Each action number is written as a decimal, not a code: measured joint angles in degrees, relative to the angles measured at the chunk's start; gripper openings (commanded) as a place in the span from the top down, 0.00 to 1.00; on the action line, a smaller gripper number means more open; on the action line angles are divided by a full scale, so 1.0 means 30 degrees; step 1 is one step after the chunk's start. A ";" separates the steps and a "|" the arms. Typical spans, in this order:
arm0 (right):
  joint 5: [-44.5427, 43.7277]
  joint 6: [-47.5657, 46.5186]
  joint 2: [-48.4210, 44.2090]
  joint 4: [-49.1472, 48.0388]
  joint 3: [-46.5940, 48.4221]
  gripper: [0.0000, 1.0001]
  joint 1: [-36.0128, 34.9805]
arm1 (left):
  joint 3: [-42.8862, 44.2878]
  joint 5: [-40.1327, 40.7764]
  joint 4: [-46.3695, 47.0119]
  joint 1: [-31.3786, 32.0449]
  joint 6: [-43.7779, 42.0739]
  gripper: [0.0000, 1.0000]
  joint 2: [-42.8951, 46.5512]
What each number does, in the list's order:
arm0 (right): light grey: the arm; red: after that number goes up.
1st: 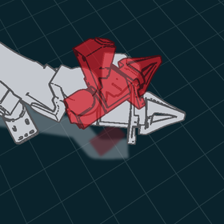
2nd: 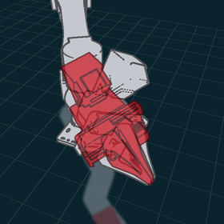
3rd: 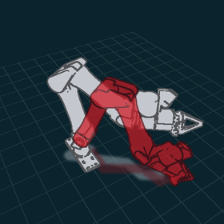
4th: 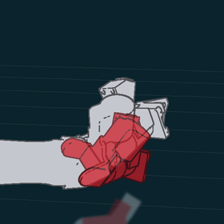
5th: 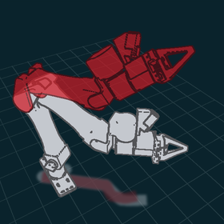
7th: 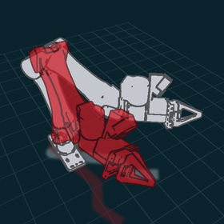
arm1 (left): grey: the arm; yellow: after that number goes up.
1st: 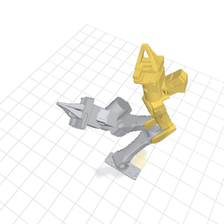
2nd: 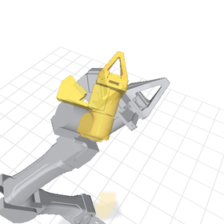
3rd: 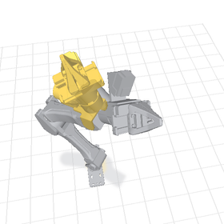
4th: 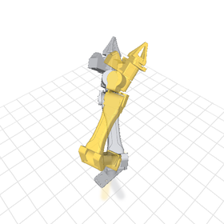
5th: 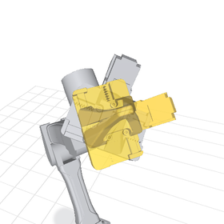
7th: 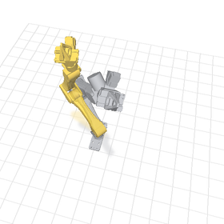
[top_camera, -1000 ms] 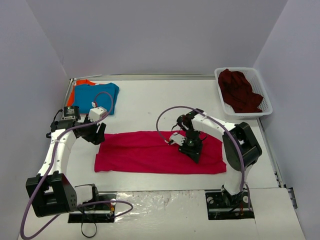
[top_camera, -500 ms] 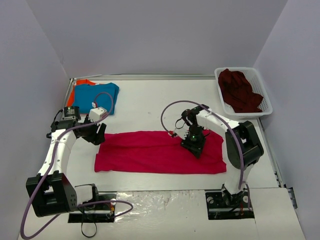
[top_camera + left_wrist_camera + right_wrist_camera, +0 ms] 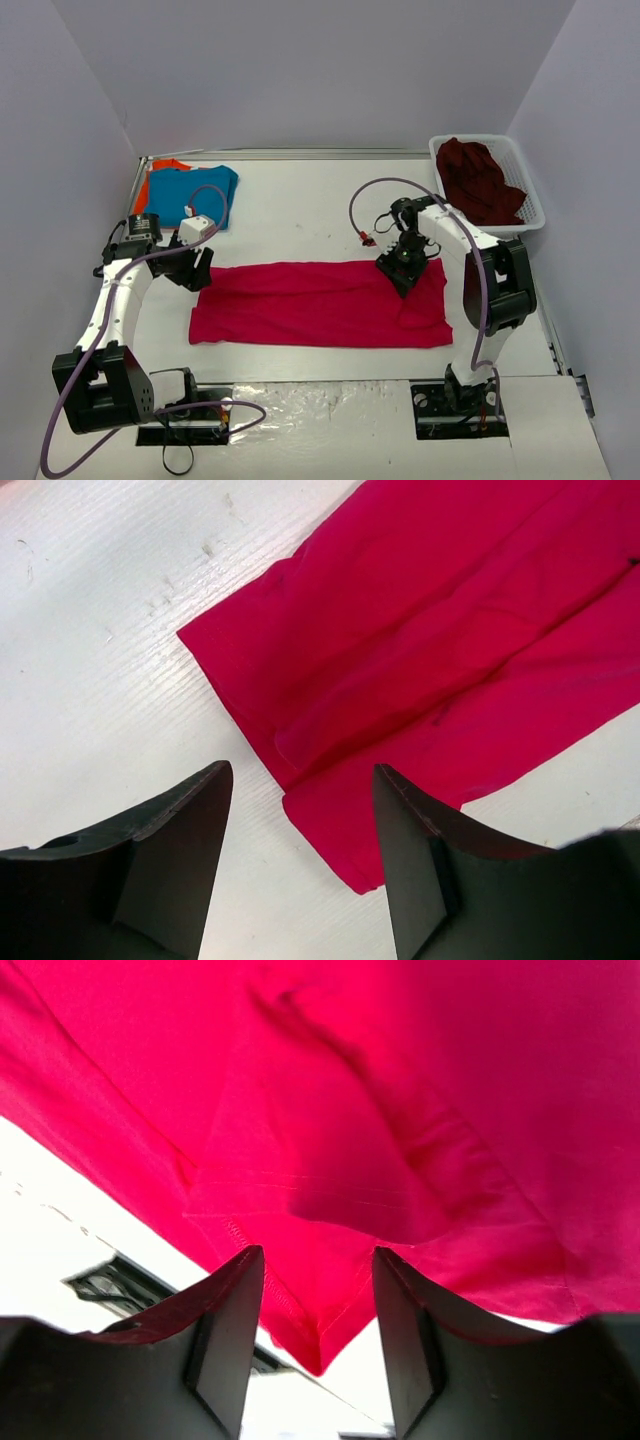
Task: Fold and stack the t-shirts
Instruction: Fold the other side of the tshirt into a rectangle
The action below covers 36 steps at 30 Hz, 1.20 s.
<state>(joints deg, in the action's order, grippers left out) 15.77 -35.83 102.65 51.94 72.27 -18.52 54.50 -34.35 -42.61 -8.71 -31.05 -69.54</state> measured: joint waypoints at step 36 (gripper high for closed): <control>0.5428 -0.0940 0.3905 0.1166 0.0721 0.60 0.6054 | 0.0714 -0.0444 0.0379 0.2215 -0.0656 0.97 -0.5646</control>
<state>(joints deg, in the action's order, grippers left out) 32.05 -38.65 114.37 55.44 74.43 -0.36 56.64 -35.68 -41.47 -2.07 -33.01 -86.48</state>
